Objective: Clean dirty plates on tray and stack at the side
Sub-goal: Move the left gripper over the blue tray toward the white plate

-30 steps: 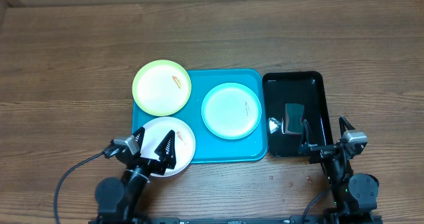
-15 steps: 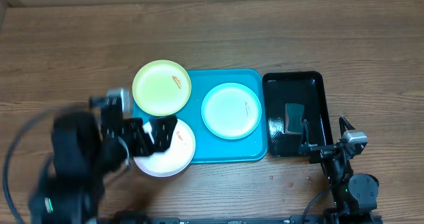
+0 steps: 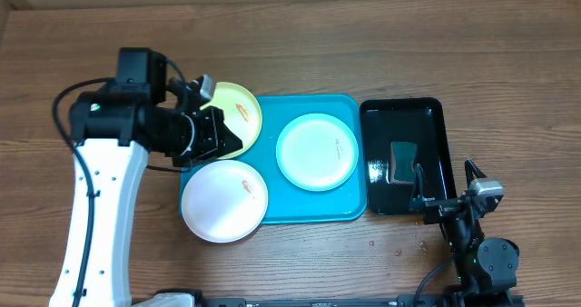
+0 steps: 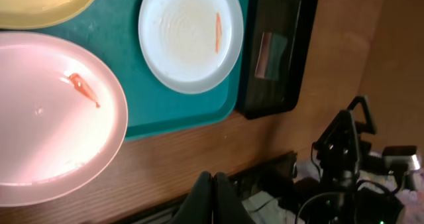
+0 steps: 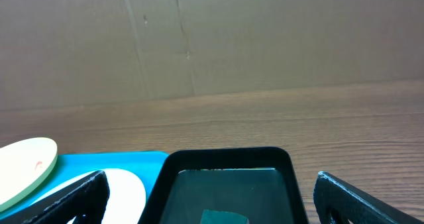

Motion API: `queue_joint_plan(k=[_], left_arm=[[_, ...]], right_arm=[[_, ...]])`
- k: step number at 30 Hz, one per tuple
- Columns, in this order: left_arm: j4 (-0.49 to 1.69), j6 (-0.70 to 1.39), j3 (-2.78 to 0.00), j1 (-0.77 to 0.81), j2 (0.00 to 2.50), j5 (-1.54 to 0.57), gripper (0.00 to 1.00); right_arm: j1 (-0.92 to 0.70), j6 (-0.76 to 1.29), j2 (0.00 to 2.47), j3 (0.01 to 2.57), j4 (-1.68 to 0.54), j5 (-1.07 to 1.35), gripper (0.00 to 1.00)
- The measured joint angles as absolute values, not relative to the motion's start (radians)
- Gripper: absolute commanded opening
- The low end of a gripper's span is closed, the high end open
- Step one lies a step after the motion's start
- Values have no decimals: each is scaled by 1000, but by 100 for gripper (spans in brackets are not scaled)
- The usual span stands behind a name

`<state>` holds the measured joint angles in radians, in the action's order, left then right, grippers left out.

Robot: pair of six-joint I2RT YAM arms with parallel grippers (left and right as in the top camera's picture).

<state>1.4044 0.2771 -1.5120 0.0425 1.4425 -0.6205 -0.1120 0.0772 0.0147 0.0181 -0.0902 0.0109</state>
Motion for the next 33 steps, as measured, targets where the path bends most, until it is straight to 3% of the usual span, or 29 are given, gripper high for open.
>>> queue_joint_plan(k=[19, 33], left_arm=[[1385, 268, -1512, 171, 1449, -311, 4], [1381, 207, -1512, 184, 1449, -256, 4]], right_arm=[[-112, 77, 15, 18, -90, 10, 100], [-112, 77, 15, 18, -90, 11, 100]])
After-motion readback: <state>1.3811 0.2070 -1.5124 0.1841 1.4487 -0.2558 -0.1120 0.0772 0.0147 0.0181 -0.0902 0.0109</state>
